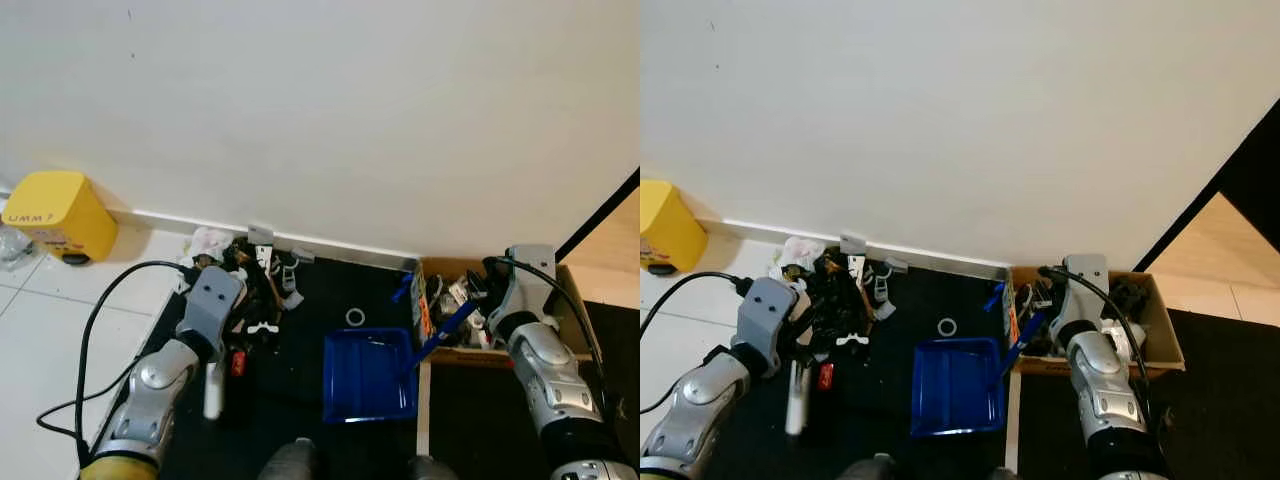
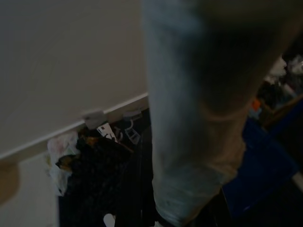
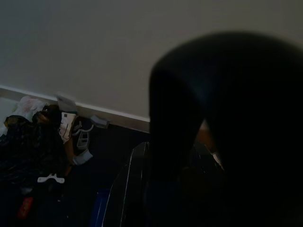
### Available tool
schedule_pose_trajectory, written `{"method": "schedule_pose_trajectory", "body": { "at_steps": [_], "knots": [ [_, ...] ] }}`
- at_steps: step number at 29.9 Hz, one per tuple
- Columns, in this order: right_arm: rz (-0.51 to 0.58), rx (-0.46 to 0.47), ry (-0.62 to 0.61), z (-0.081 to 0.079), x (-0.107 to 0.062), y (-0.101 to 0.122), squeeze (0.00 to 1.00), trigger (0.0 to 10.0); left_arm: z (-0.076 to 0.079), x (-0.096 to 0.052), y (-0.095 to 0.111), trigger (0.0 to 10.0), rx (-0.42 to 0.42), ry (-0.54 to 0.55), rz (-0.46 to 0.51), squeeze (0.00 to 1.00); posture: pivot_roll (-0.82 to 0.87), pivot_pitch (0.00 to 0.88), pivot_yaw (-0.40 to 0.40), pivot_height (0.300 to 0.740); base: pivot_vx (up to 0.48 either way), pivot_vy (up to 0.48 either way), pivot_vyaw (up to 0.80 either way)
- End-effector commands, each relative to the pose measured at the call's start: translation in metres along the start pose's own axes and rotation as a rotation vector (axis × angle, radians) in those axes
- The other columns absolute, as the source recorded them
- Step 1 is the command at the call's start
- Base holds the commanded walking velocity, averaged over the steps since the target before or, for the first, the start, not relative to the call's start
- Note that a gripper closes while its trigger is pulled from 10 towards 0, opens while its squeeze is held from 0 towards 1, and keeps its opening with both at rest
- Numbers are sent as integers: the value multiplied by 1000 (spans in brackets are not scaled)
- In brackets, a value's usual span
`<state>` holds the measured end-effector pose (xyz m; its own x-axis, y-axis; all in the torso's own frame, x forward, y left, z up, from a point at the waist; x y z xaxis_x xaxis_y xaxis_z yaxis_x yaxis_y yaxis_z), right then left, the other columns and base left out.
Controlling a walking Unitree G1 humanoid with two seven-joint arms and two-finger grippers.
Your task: Sweep floor
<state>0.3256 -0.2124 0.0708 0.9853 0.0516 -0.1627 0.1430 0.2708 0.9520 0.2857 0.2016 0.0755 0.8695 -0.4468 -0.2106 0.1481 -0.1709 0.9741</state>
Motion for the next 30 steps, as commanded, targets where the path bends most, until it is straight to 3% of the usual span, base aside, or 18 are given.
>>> {"method": "schedule_pose_trajectory", "body": {
  "at_steps": [1, 6, 7, 9, 17, 24, 28, 29, 30],
  "knots": [
    [1, 9, -9, 2, -1, 1, 0, 10000, -3, 2, 1, 10000, 56, -60, -9, 0, 146, 164, -5, 740, 0, 0, 0],
    [4, 5, -11, 4, -4, 2, 0, 10000, -10, 8, 1, 10000, 61, -105, -31, 0, 132, 194, -1, 740, 0, 0, 0],
    [13, 0, -7, 4, -8, 3, 0, 10000, -16, 13, 0, 10000, 107, -123, -60, 0, 107, 237, 6, 740, 0, 0, 0],
    [19, -2, -6, 5, -11, 5, 0, 10000, -20, 15, -1, 10000, 139, -131, -83, 0, 107, 237, 6, 740, 0, 0, 0],
    [38, -5, -74, 25, -29, 3, 0, 10000, -44, 20, 8, 10000, 181, -89, -112, 0, 58, 318, 16, 740, 0, 0, 0],
    [-3, -20, -84, 29, -38, -6, 0, 10000, -60, 17, 16, 10000, 133, -59, -88, 0, 53, 336, 11, 740, 0, 0, 0],
    [-7, -23, -82, 28, -40, -6, 0, 10000, -59, 13, 0, 10000, 124, -54, -140, 0, 41, 343, 8, 740, 0, 0, 0],
    [-5, -22, -85, 28, -40, -4, 0, 10000, -55, 12, -12, 10000, 47, -54, -162, 0, 26, 351, 6, 740, 0, 0, 0],
    [-5, -22, -85, 28, -40, -4, 0, 10000, -55, 12, -12, 10000, 47, -54, -162, 0, 26, 351, 6, 740, 0, 0, 0]
  ]
}}
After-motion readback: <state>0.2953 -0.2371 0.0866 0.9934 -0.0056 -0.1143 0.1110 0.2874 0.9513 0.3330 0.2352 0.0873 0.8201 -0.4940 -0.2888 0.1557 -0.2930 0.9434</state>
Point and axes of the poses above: a point about 5 cm out from each wrist's last joint towards the gripper, its own x axis pointing out of the wrist towards the gripper, its own y axis along the axis of the wrist's last joint, z = x × y, the point moved 2 cm from there along x, pointing out of the wrist towards the gripper, and after that the axes turned 15 degrees about -x, right-handed, at the moved point
